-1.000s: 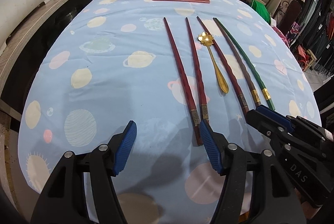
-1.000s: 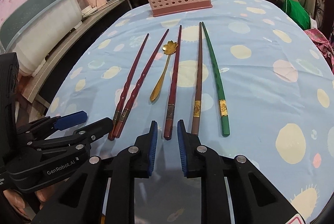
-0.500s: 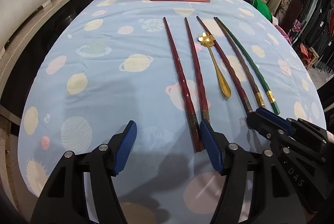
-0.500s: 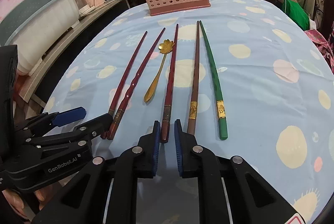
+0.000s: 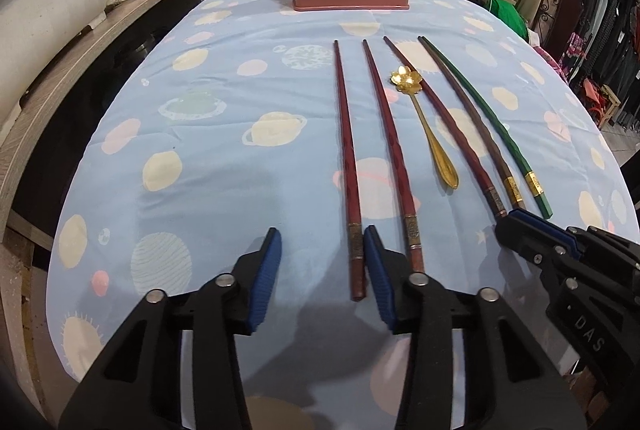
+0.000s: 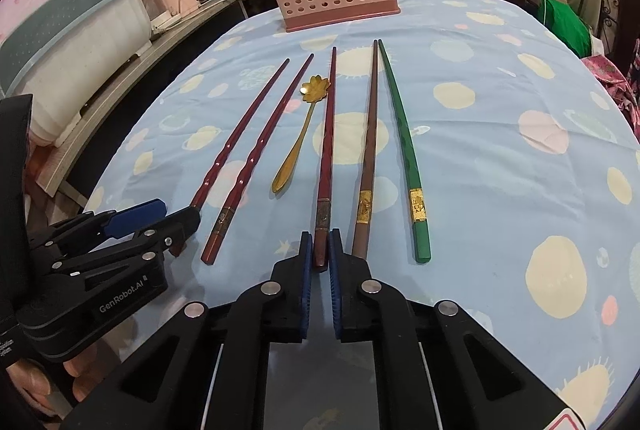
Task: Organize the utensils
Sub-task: 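Grasp a red chopstick with the left tool while the right tool grasps a dark-red chopstick, then lift both held chopsticks and carry them over the pink basket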
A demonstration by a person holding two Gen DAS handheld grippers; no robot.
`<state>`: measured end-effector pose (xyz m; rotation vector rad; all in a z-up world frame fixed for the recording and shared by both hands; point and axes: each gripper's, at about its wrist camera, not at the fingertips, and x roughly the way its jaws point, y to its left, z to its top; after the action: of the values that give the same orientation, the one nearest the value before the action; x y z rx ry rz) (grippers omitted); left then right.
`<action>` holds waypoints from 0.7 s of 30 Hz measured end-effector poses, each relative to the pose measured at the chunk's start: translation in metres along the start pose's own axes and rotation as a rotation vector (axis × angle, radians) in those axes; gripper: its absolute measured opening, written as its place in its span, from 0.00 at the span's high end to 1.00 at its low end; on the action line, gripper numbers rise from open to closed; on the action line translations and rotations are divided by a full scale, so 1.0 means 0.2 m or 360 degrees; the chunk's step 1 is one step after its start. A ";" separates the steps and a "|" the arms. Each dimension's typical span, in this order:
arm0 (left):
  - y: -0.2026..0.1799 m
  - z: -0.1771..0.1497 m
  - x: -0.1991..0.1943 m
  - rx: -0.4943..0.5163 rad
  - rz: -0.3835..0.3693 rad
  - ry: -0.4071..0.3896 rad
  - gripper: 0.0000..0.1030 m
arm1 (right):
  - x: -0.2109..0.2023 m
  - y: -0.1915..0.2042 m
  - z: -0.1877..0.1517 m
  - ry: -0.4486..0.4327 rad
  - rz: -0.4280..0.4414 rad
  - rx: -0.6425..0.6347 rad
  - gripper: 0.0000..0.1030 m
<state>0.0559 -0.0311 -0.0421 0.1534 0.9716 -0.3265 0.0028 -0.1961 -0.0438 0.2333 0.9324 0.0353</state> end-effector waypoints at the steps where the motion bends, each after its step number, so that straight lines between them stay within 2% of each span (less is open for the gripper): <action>1: 0.01 -0.01 0.00 0.0000 0.0001 -0.0003 0.69 | 0.00 0.00 0.00 -0.0002 -0.0003 -0.0003 0.92; 3: 0.02 -0.01 -0.01 0.0003 -0.0004 -0.0003 0.73 | 0.00 0.01 -0.01 -0.0004 -0.0008 -0.0010 0.92; 7: 0.02 -0.02 -0.02 0.0010 -0.0046 0.0010 0.92 | -0.01 0.01 -0.01 -0.0001 -0.0006 -0.0006 0.93; 13: 0.03 -0.02 -0.08 -0.0038 -0.0111 0.0029 0.93 | -0.09 0.01 0.00 -0.0041 0.0008 0.0014 0.93; 21: 0.02 0.07 -0.24 -0.0060 -0.0182 -0.0040 0.93 | -0.29 0.01 0.11 -0.0216 0.0065 0.0034 0.93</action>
<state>0.0430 -0.0215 0.0058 0.0592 0.9629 -0.4137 -0.0141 -0.2060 0.0162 0.2712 0.7934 0.0466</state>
